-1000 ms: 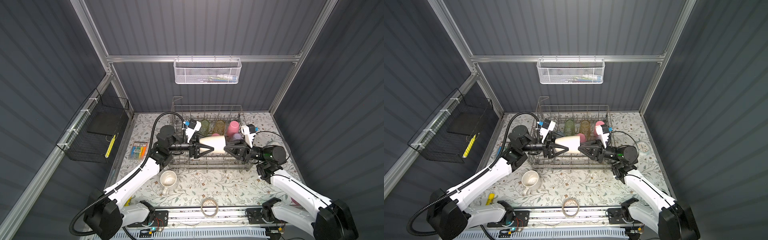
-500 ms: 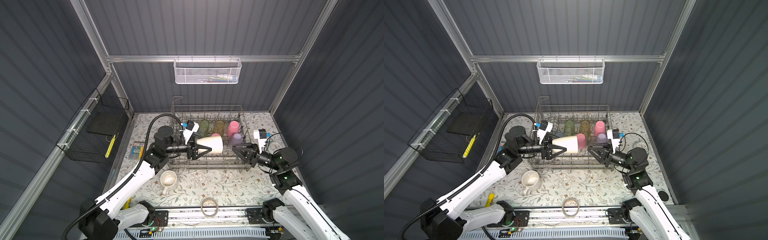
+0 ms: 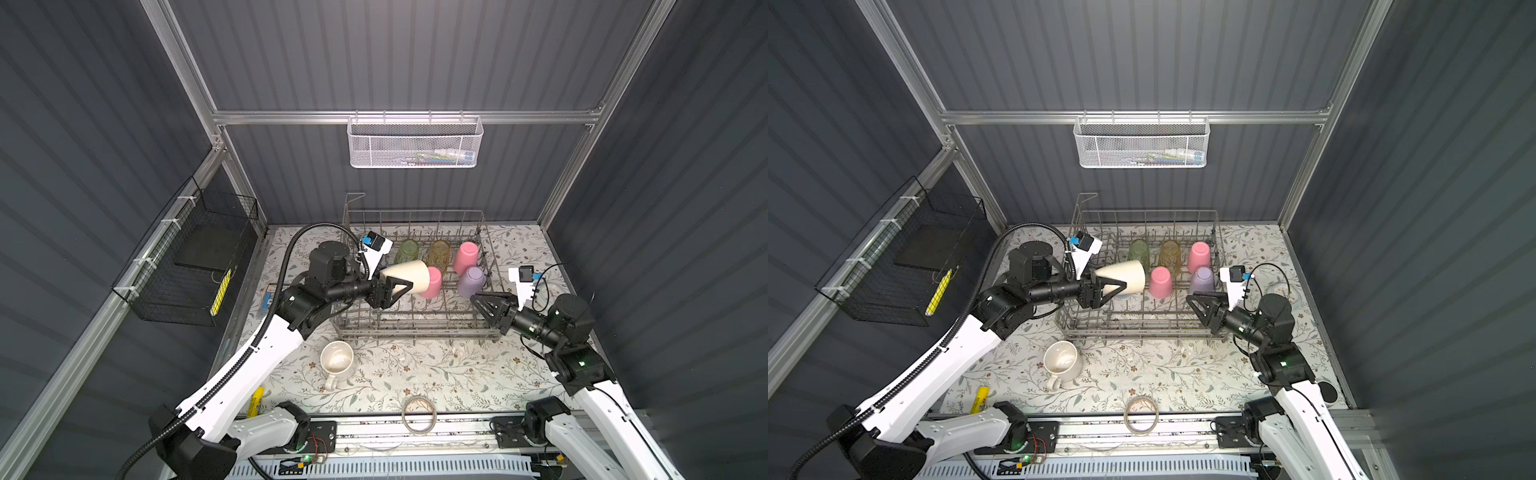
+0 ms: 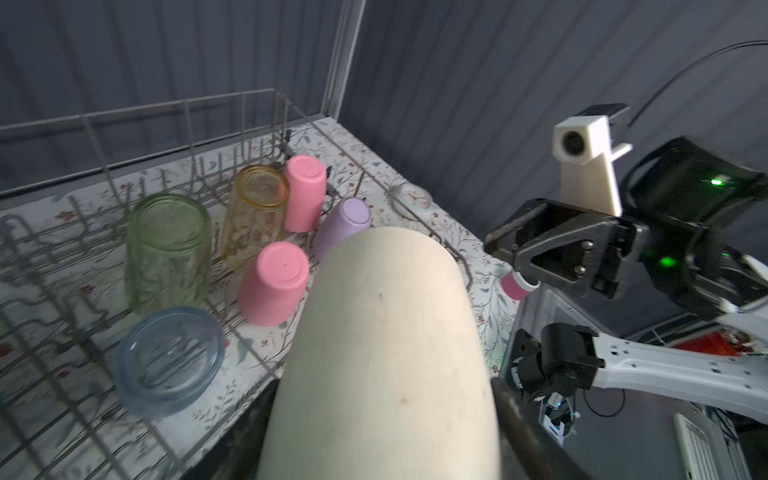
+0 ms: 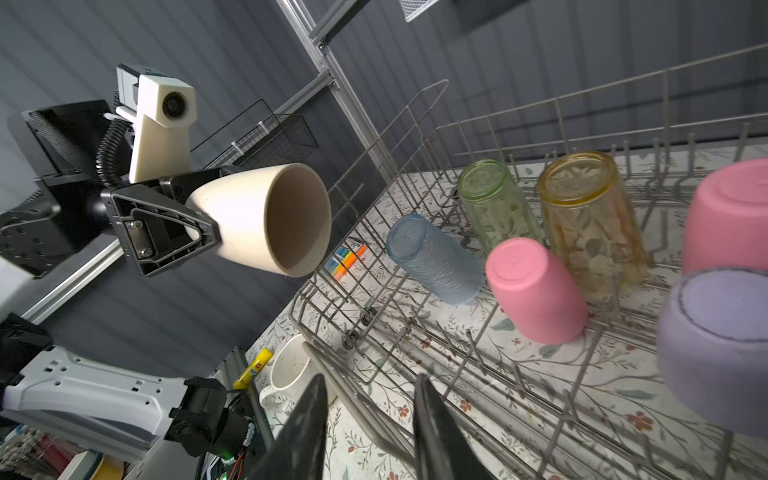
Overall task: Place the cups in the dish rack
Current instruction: 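Lower the cream mug upside down into the rack beside the blue cup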
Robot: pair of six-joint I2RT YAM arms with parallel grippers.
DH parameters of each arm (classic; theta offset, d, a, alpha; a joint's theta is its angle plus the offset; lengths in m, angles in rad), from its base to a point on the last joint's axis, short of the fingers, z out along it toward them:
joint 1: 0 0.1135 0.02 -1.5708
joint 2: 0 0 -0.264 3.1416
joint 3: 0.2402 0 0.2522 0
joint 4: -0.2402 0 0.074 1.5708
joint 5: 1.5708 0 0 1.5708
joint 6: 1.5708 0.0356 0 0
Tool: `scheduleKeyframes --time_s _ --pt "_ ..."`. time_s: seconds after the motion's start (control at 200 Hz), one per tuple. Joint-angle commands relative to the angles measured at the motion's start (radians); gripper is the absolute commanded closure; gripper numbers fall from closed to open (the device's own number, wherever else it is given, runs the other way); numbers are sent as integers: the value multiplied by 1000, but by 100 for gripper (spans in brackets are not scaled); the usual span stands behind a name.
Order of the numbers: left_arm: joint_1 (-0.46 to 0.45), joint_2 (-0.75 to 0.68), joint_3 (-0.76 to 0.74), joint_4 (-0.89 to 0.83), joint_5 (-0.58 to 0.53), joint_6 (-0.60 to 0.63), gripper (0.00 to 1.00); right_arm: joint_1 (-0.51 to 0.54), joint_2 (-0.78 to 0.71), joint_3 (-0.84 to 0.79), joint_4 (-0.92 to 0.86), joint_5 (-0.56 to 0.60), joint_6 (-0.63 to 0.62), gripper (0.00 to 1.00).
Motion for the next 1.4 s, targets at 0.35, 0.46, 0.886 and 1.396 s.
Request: scheduleKeyframes --time_s 0.35,0.46,0.886,1.396 --pt "-5 165 128 -332 -277 99 40 -43 19 28 -82 78 -43 64" --pt "-5 190 139 -358 -282 112 40 -49 37 27 -73 69 -39 64" --pt "-14 291 173 -438 -337 140 41 -69 73 19 -39 33 -30 64" --pt "-55 413 263 -490 -396 157 41 -86 68 1 -32 17 -22 64"
